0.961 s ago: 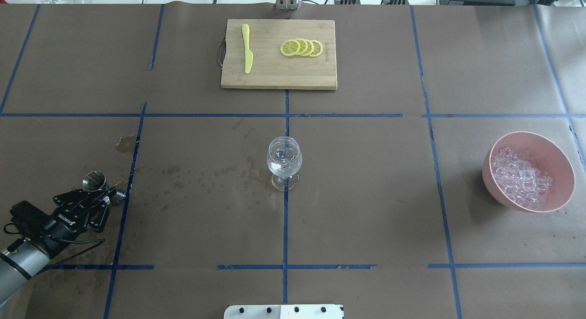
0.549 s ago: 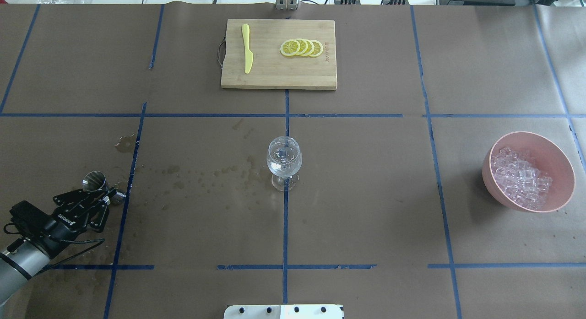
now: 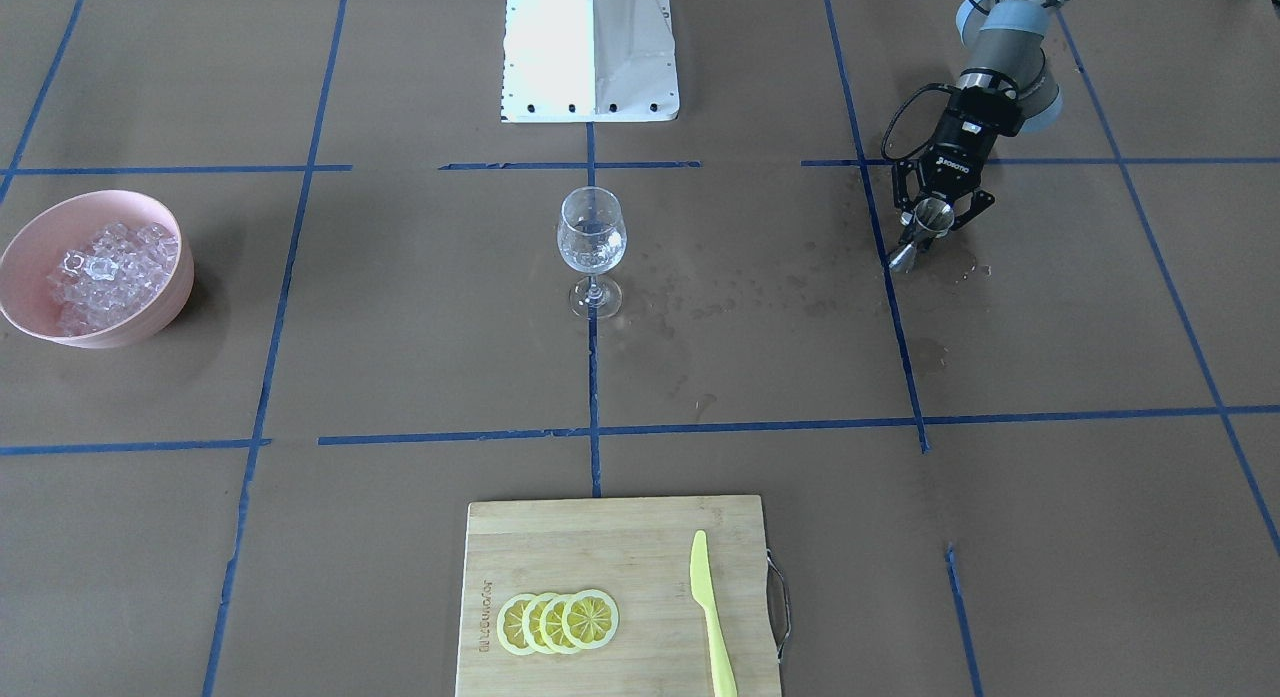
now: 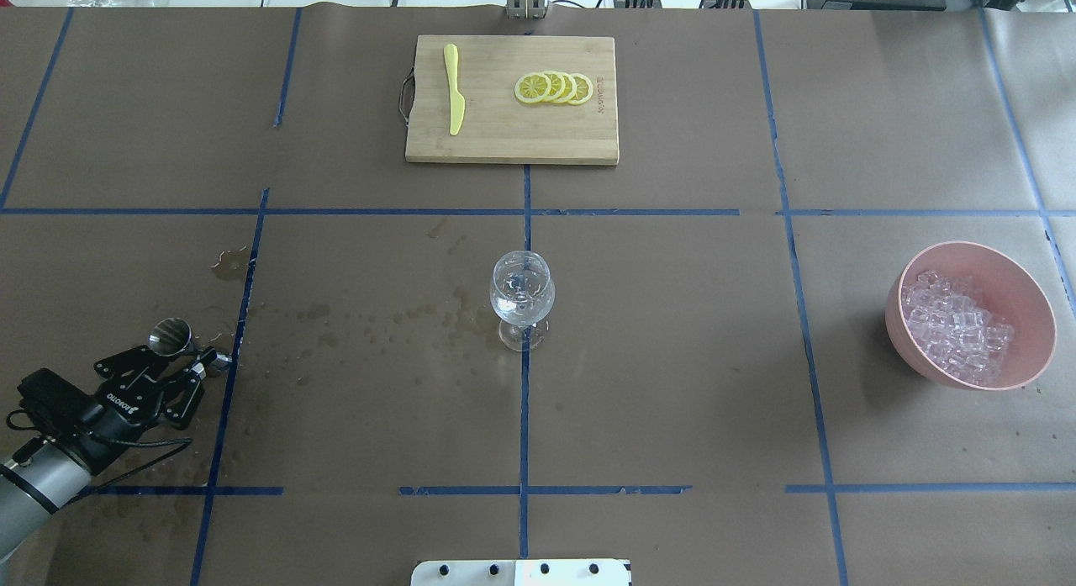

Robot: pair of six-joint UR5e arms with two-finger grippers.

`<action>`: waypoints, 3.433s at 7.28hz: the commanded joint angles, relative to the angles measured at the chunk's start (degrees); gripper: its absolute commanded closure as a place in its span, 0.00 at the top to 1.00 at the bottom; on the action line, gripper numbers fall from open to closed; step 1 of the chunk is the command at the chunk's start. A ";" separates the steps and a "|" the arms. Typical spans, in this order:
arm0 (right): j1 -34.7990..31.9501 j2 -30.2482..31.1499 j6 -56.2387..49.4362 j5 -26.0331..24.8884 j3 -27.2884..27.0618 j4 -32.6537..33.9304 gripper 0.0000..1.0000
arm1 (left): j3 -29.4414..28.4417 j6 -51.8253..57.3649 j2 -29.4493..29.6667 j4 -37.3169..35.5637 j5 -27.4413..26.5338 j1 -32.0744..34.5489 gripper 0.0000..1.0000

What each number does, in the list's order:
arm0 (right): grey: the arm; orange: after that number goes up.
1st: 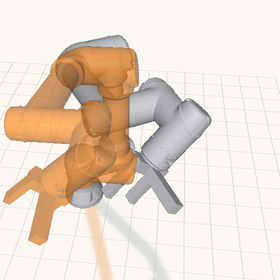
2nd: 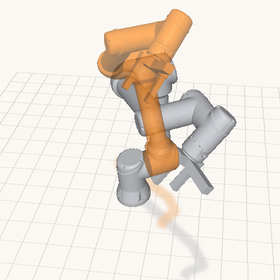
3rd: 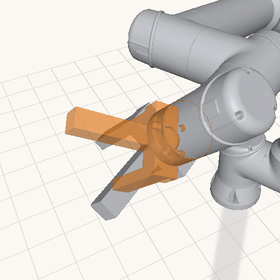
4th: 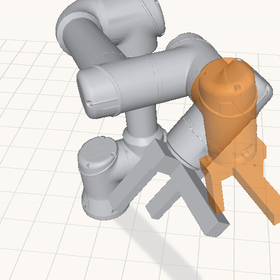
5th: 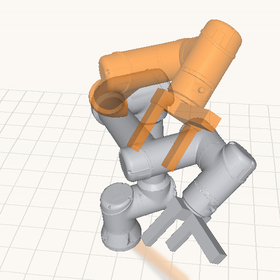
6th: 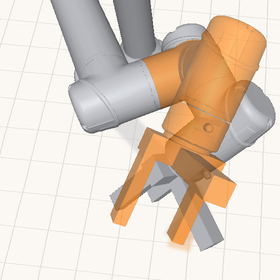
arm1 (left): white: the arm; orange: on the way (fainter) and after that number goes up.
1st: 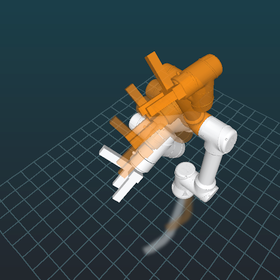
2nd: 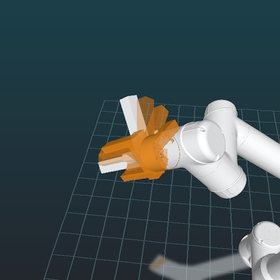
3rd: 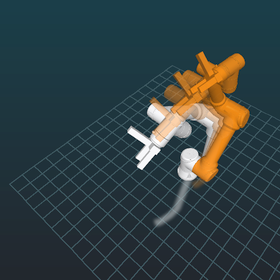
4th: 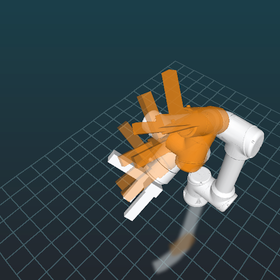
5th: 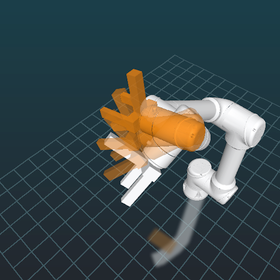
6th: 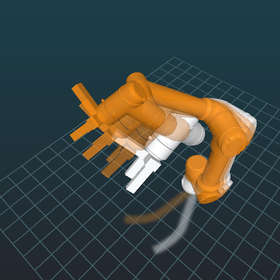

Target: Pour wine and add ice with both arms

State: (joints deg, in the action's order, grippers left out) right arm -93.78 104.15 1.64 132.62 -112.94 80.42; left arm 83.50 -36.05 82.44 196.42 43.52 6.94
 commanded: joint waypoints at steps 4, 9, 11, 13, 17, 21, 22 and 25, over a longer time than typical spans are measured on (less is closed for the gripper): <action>0.00 -0.09 0.03 0.09 0.00 0.00 1.00 | 2.10 0.10 -0.09 0.98 -1.67 0.26 1.00; -0.09 -0.09 0.03 0.09 0.00 0.00 1.00 | 9.22 4.90 -0.96 3.33 -6.69 1.31 1.00; 0.00 -0.18 0.03 0.00 0.18 0.09 1.00 | 10.46 9.59 -0.96 3.18 1.50 10.49 1.00; 0.00 -0.09 0.03 0.00 0.09 0.00 1.00 | 10.63 9.59 0.08 -7.92 20.38 27.78 1.00; 0.00 0.09 0.03 0.09 0.27 0.09 1.00 | 13.18 10.82 9.65 -42.22 52.42 53.57 1.00; -0.09 0.87 -0.14 0.09 0.09 0.00 1.00 | 12.83 21.19 10.28 -71.27 73.35 72.13 1.00; 0.00 0.97 -0.14 0.09 0.09 0.00 1.00 | 13.09 21.37 10.11 -77.53 74.07 73.99 1.00; 0.00 1.05 0.03 0.35 0.09 0.09 1.00 | 12.22 37.55 3.71 -82.50 77.41 79.87 1.00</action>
State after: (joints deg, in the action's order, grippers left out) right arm -93.78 105.17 1.57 132.87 -112.85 80.44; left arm 96.13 -6.98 88.88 116.20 119.42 83.86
